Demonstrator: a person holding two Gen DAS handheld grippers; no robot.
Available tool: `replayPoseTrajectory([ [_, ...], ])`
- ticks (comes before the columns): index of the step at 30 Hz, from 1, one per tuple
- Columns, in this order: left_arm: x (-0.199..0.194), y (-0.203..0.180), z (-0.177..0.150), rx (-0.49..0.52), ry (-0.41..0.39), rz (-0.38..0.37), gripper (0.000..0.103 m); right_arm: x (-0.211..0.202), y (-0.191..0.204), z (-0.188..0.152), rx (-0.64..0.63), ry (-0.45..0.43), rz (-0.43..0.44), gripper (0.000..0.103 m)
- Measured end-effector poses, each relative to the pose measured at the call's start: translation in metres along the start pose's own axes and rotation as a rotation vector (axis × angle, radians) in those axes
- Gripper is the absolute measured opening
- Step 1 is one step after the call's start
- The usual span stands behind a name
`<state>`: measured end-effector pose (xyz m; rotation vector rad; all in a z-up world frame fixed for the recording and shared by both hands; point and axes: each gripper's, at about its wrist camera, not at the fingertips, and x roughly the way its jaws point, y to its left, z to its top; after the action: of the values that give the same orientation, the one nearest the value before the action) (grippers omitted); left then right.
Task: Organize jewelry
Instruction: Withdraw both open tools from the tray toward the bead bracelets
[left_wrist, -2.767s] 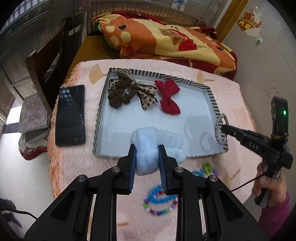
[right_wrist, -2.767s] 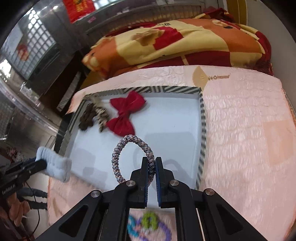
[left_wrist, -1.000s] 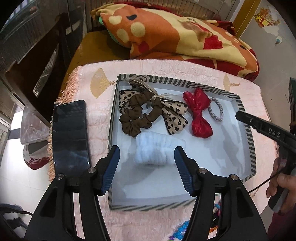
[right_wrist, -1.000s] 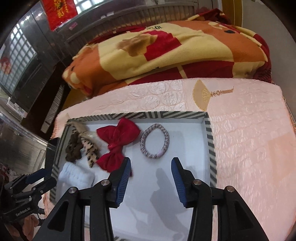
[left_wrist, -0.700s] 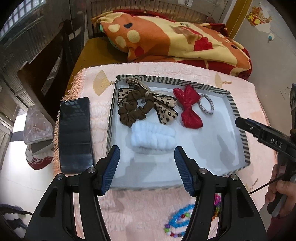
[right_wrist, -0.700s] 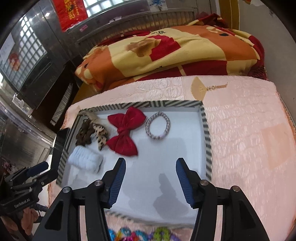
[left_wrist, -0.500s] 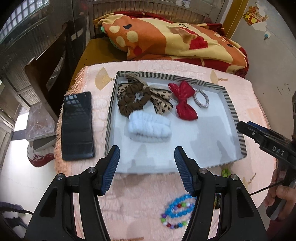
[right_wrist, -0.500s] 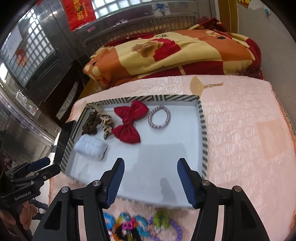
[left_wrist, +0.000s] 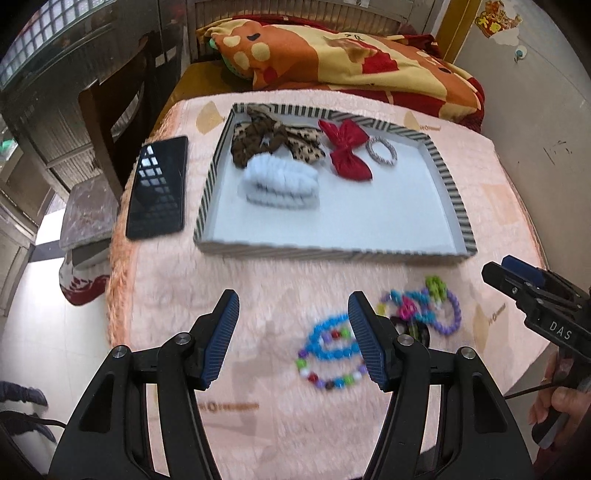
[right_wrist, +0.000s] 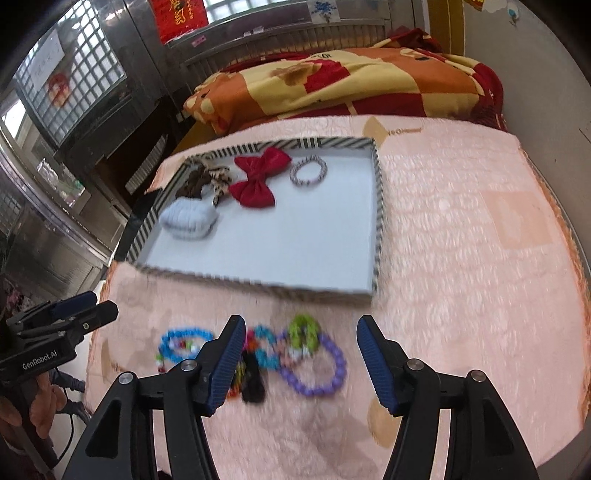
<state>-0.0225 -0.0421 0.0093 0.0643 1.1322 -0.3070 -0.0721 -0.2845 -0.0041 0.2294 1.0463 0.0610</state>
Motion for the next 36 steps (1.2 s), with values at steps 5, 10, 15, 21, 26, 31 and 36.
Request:
replayPoseTrajectory([
  [5, -0.005, -0.003, -0.020, -0.014, 0.004, 0.007, 0.061, -0.006, -0.001, -0.023, -0.014, 0.017, -0.016, 0.061],
  [10, -0.008, -0.003, -0.039, -0.038, 0.014, 0.007, 0.061, -0.009, 0.000, -0.043, -0.024, 0.036, -0.014, 0.062],
  [15, -0.005, 0.001, -0.055, -0.053, 0.032, 0.012, 0.061, -0.007, 0.001, -0.056, -0.036, 0.053, -0.008, 0.062],
  [21, 0.003, 0.008, -0.065, -0.081, 0.050, 0.016, 0.061, 0.002, 0.007, -0.062, -0.053, 0.074, 0.010, 0.062],
  [26, 0.009, 0.013, -0.064, -0.097, 0.061, 0.008, 0.061, 0.010, 0.017, -0.060, -0.075, 0.075, 0.026, 0.062],
  [31, 0.017, 0.012, -0.060, -0.089, 0.065, -0.006, 0.061, 0.016, 0.020, -0.058, -0.078, 0.084, 0.034, 0.062],
  [36, 0.029, 0.011, -0.051, -0.078, 0.078, -0.019, 0.061, 0.017, 0.014, -0.054, -0.059, 0.083, 0.041, 0.062],
])
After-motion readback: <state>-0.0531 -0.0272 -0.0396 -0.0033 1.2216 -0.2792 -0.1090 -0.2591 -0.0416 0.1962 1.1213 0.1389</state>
